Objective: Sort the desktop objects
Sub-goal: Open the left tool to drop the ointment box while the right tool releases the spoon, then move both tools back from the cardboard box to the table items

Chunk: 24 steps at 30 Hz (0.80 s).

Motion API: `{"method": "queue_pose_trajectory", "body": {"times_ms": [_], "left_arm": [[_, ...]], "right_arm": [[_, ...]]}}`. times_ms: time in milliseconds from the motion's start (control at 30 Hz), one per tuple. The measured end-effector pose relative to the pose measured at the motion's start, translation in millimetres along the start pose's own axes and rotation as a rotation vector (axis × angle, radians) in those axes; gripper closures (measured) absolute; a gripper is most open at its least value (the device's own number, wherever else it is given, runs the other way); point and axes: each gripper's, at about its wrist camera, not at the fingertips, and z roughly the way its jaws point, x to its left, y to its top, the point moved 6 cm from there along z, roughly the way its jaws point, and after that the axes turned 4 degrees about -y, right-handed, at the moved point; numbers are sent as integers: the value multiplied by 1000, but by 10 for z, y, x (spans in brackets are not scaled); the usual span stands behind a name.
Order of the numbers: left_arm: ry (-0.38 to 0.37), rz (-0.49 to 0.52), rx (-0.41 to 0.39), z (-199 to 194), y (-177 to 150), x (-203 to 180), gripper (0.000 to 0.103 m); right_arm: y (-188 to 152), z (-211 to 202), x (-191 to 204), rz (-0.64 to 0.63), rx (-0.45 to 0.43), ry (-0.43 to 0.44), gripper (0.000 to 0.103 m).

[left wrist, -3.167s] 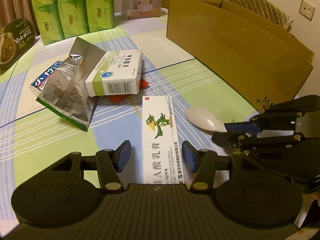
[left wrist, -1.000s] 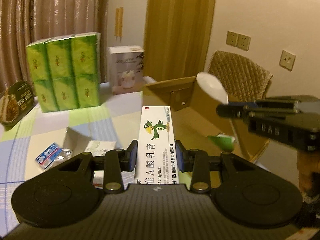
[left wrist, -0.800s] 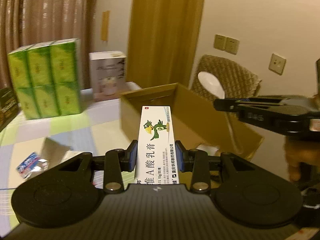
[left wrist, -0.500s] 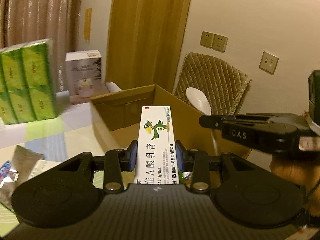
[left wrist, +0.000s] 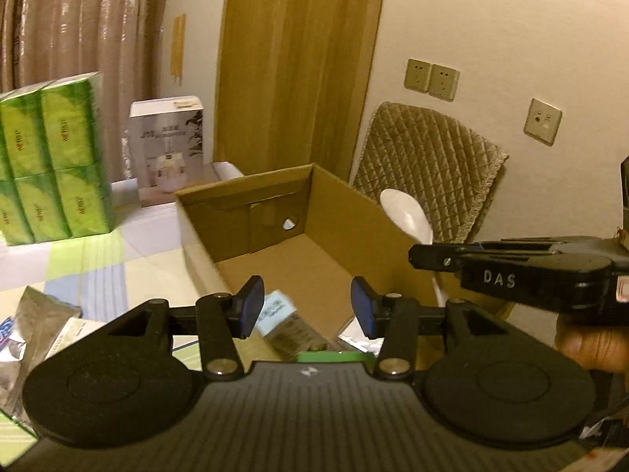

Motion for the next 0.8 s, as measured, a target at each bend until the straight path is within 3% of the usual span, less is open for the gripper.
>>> {"method": "queue_pose_trajectory", "body": {"times_ms": [100, 167, 233, 300, 800], "left_arm": [[8, -4, -1, -65, -32, 82, 58], [12, 0, 0, -113, -65, 129, 57], [18, 4, 0, -166, -104, 182, 54], [24, 7, 2, -219, -150, 241, 53], [80, -41, 5, -455, -347, 700, 52]], "right_arm": [[-5, 31, 64, -7, -7, 25, 98], [-3, 33, 85, -14, -15, 15, 91], [0, 20, 90, -13, -30, 15, 57], [-7, 10, 86, -7, -38, 8, 47], [-61, 46, 323, -56, -27, 5, 46]]}}
